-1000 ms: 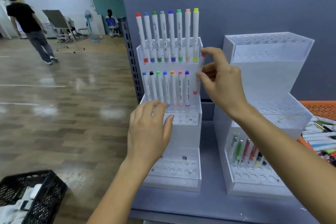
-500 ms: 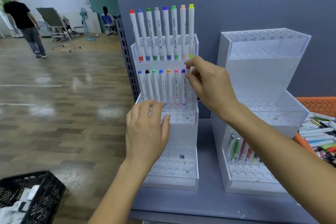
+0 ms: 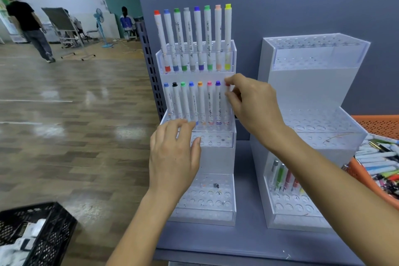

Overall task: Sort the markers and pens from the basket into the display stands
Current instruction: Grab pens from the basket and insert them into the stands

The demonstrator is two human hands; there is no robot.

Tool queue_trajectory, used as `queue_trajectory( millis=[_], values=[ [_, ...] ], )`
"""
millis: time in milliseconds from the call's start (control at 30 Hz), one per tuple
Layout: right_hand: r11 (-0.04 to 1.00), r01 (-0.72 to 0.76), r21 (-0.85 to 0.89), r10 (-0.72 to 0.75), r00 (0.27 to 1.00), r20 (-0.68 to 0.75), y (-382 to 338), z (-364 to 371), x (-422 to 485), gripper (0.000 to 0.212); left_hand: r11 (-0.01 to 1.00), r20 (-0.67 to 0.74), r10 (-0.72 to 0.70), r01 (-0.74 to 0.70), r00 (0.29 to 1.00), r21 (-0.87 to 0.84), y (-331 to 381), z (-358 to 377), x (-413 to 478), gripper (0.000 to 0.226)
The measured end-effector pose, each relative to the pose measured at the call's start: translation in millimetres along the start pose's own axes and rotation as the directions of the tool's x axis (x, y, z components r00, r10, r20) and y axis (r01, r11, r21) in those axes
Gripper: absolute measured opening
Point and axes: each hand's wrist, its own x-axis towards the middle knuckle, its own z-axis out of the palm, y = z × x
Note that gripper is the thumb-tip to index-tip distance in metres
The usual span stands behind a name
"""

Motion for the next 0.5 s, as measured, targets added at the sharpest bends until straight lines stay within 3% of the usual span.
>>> queue_trajectory(
  millis=[233, 367, 500],
  values=[
    [1.000, 0.018, -0.009, -0.018, 1.000, 0.012, -0.1, 5.5, -16.8, 0.038, 1.000, 0.002, -0.014, 0.014, 1.000, -0.003, 1.5, 0.2, -0.9, 0.034],
    [0.986, -0.106, 0.131, 0.098, 0.993, 0.066, -2.6, 0.7, -27.0, 0.050, 0.998, 0.036, -0.019, 0.022, 0.999, -0.067, -0.8, -2.4, -0.6, 0.036],
    [0.912, -0.237, 0.335, 0.236, 0.971, 0.045, -10.1, -21.6, -47.9, 0.042, 0.963, 0.023, -0.097, 0.099, 0.995, -0.251, 3.7, -11.4, 0.0, 0.038]
  ],
)
